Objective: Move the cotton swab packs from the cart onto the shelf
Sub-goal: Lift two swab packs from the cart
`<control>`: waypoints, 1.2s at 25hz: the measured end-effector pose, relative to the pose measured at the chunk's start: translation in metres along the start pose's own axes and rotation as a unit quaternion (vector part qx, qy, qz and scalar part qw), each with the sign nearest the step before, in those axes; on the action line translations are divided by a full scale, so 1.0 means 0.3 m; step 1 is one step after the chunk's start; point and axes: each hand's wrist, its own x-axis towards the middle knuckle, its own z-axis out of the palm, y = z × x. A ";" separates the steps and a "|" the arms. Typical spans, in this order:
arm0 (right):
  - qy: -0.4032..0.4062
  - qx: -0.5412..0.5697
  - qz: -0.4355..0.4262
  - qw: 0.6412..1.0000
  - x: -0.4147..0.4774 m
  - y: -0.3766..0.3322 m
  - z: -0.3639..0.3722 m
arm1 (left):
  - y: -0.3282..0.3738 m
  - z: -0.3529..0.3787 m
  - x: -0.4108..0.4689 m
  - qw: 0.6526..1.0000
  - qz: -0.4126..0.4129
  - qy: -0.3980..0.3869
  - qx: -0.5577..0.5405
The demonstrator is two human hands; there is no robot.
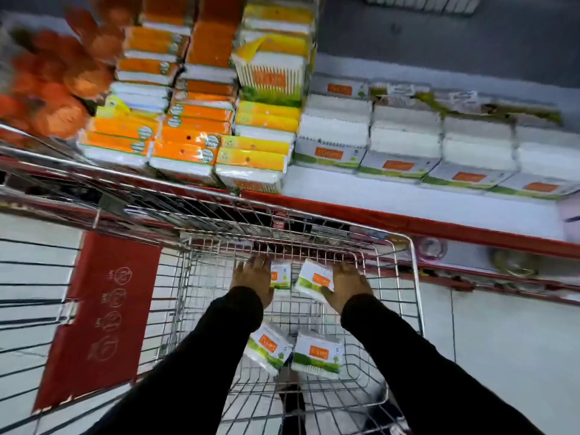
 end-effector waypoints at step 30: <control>0.173 0.009 -0.013 0.985 -0.546 0.026 -0.573 | 0.110 -0.499 -0.522 0.982 0.028 0.180 -0.043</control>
